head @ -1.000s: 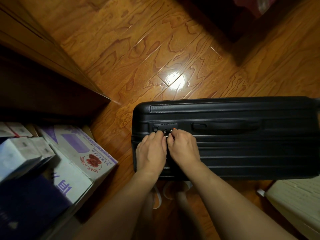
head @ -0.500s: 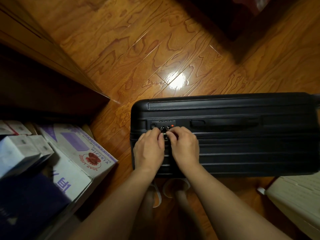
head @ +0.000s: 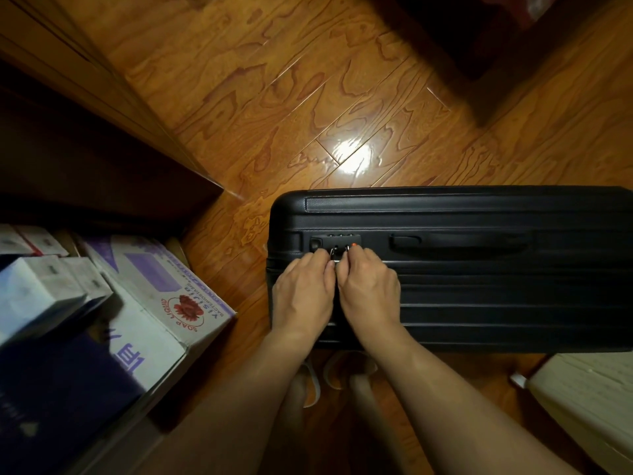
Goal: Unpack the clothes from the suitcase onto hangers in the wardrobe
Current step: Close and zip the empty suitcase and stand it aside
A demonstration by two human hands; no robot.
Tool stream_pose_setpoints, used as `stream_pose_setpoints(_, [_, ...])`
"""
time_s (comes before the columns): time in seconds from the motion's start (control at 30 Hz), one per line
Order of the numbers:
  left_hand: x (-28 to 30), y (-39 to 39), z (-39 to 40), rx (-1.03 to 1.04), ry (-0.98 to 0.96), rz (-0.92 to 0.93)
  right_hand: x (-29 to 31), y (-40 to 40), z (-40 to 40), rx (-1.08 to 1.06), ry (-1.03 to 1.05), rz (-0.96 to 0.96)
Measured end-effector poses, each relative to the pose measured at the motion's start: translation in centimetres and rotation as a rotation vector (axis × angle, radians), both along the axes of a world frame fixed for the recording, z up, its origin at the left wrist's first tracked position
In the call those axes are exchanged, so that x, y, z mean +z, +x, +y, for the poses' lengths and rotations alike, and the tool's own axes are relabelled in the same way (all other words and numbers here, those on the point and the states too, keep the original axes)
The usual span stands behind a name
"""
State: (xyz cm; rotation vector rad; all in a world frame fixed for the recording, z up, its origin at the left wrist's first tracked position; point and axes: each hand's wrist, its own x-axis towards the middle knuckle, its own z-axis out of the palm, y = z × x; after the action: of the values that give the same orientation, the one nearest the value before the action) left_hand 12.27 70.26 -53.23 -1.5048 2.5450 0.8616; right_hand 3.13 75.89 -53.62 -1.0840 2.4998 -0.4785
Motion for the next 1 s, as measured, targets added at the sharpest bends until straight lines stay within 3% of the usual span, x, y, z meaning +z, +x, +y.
stream_pose_setpoints(0.5, [-0.9,0.0,-0.6,-0.031,-0.017,-0.057,-0.1,-1.9,-2.3,-0.012,0.262,-0.168])
stream_pose_setpoints(0.77, [0.6,-0.7,0.0,-0.065,-0.070,-0.061,0.4,-3.5,1.9,-0.156,0.074,-0.331])
stream_pose_setpoints(1.0, [0.9,-2.3,0.6,-0.121,-0.150,-0.178,0.7,-5.4,2.9,-0.072,0.100,-0.333])
